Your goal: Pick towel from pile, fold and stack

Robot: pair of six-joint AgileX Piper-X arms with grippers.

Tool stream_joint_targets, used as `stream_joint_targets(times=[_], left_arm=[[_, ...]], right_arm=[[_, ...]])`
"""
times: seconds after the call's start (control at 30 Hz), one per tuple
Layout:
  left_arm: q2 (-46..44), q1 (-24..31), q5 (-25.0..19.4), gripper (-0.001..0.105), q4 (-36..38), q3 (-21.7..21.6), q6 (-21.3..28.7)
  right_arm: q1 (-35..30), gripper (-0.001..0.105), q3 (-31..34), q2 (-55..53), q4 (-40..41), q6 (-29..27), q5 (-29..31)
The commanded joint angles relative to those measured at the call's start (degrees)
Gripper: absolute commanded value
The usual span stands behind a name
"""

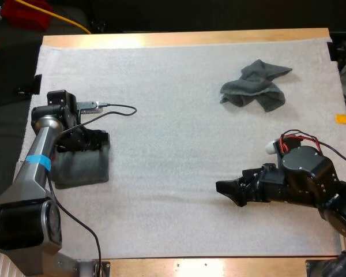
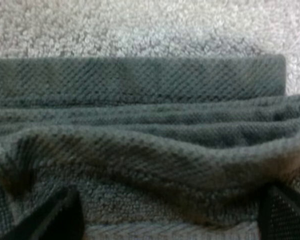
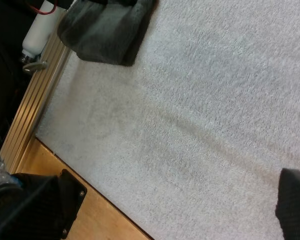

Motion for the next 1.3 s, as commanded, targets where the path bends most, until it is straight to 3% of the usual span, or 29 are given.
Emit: stream_joint_targets(times=[0.0, 0.23, 0.67, 0.87, 1.1, 1.27], left_arm=[[-0.67, -0.13, 0.0, 0.069, 0.91, -0.92, -0.01], [-5.23, -0.13, 0.0, 0.069, 5.53, -5.25, 1.15], [-13.06, -0.13, 0.0, 0.069, 17.02, -5.4, 2.28], [-13.05, -0.13, 0.0, 0.069, 17.19, -0.26, 2.28], [-13.05, -0.13, 0.0, 0.069, 10.28, 8.57, 2.06], [-13.05, -0.13, 0.0, 0.069, 8.79, 9.86, 1.68]], right_arm=[[0.12, 0.084, -0.16, -0.04, -0.32, -0.25, -0.49], [0.12, 0.084, -0.16, -0.04, -0.32, -0.25, -0.49], [0.12, 0.084, -0.16, -0.04, -0.32, -0.28, -0.49], [0.12, 0.084, -0.16, -0.04, -0.32, -0.46, -0.49], [0.12, 0.084, -0.16, -0.04, -0.32, -0.46, -0.49], [0.12, 0.084, -0.16, -0.04, -0.32, -0.46, -0.49]])
